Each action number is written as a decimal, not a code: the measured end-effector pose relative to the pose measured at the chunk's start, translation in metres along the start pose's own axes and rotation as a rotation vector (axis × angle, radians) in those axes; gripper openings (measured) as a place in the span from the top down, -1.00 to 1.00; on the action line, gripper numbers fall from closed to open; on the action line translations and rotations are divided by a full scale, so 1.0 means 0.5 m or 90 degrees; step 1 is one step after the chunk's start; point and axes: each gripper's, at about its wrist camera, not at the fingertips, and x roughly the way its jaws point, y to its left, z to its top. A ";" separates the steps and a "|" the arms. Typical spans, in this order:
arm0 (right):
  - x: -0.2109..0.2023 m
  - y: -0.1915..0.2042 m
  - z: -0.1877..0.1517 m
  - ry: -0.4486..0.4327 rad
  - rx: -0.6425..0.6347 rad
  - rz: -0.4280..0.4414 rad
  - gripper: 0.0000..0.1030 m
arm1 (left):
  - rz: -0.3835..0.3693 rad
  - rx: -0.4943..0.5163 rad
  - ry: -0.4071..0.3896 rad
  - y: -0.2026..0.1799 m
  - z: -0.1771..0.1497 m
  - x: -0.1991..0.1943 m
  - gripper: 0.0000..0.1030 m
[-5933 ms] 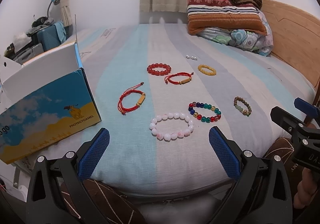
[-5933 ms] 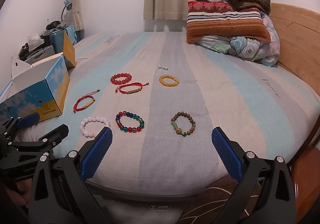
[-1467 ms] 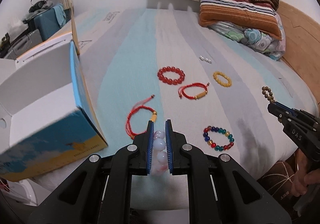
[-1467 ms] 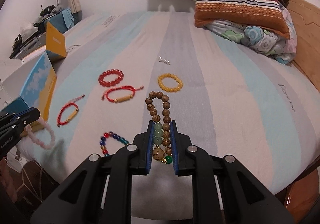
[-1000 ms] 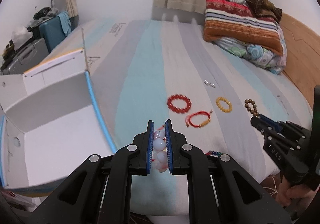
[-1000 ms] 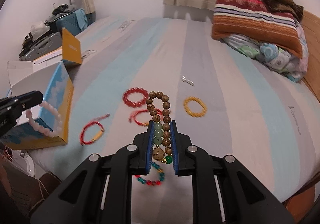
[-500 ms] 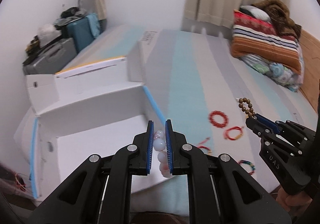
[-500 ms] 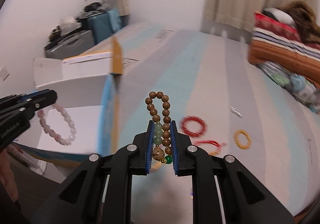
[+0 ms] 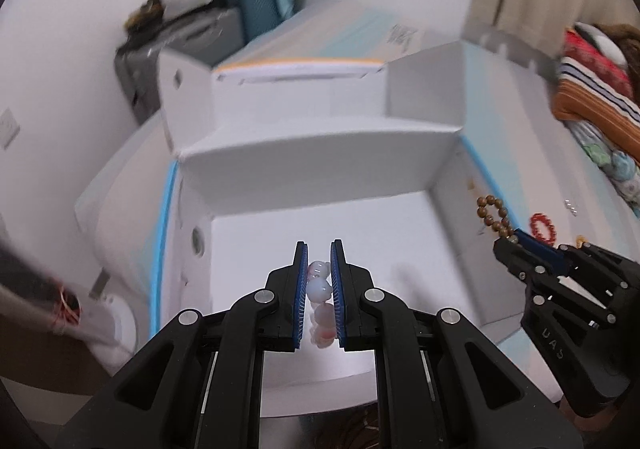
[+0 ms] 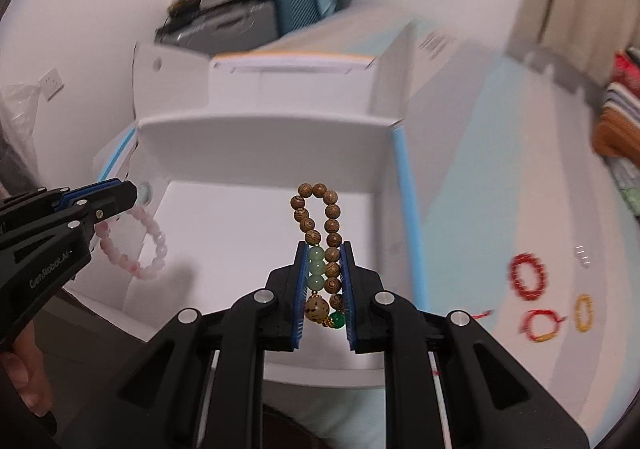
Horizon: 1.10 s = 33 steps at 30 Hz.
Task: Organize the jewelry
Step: 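Carry both bracelets into the white box and open both tools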
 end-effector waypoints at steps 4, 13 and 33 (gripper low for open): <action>0.072 0.030 0.001 0.094 -0.005 0.011 0.72 | 0.004 -0.020 0.053 0.042 -0.009 0.045 0.79; 0.187 0.041 -0.004 0.243 0.020 0.000 0.72 | -0.006 -0.056 0.174 0.100 -0.058 0.155 0.79; 0.158 0.066 -0.015 0.239 0.014 0.007 -0.02 | 0.040 -0.051 0.134 0.109 -0.050 0.131 0.32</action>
